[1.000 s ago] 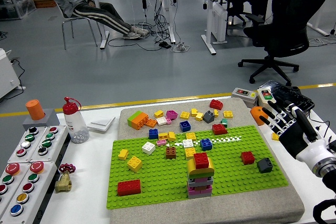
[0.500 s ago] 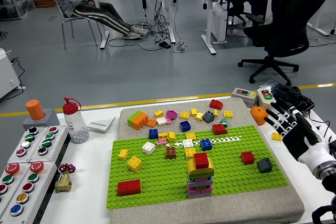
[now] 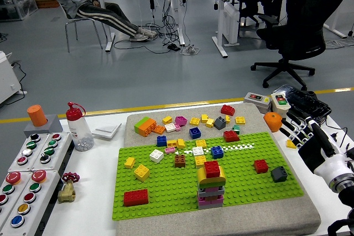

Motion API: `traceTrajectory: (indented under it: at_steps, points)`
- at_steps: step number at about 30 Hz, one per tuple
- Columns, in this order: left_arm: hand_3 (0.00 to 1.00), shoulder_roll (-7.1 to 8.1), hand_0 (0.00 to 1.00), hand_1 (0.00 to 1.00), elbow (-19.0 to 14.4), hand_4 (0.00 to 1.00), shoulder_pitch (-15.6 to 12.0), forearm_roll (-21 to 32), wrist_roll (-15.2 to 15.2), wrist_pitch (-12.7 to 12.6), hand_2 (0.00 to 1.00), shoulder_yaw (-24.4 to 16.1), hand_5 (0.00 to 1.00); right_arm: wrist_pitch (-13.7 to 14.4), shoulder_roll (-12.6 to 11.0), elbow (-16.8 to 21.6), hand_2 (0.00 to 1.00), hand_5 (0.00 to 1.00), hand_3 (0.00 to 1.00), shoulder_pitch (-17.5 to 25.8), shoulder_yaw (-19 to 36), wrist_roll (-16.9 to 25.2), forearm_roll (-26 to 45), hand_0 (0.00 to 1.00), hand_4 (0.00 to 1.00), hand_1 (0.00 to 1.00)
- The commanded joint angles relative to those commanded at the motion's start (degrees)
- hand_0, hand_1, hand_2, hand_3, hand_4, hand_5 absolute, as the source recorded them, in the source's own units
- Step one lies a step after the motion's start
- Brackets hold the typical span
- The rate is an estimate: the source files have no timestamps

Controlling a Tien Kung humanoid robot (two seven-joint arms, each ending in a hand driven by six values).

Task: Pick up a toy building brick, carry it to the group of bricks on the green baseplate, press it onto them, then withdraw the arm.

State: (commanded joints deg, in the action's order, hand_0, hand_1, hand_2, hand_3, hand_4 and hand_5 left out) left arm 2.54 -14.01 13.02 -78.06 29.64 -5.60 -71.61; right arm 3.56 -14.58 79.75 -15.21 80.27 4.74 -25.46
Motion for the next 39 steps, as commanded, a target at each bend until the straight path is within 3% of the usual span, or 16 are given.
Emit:
traceTrajectory:
  at_steps: [39]
  points:
    - [0.42,0.27,0.626,0.597,0.3,0.283,0.5,2.0,-1.2,-1.5,0.605,0.7,0.933,2.2,0.8,-0.5,0.787,0.48,0.704,-0.2,1.0,4.1,4.5,0.852,0.503,0.774]
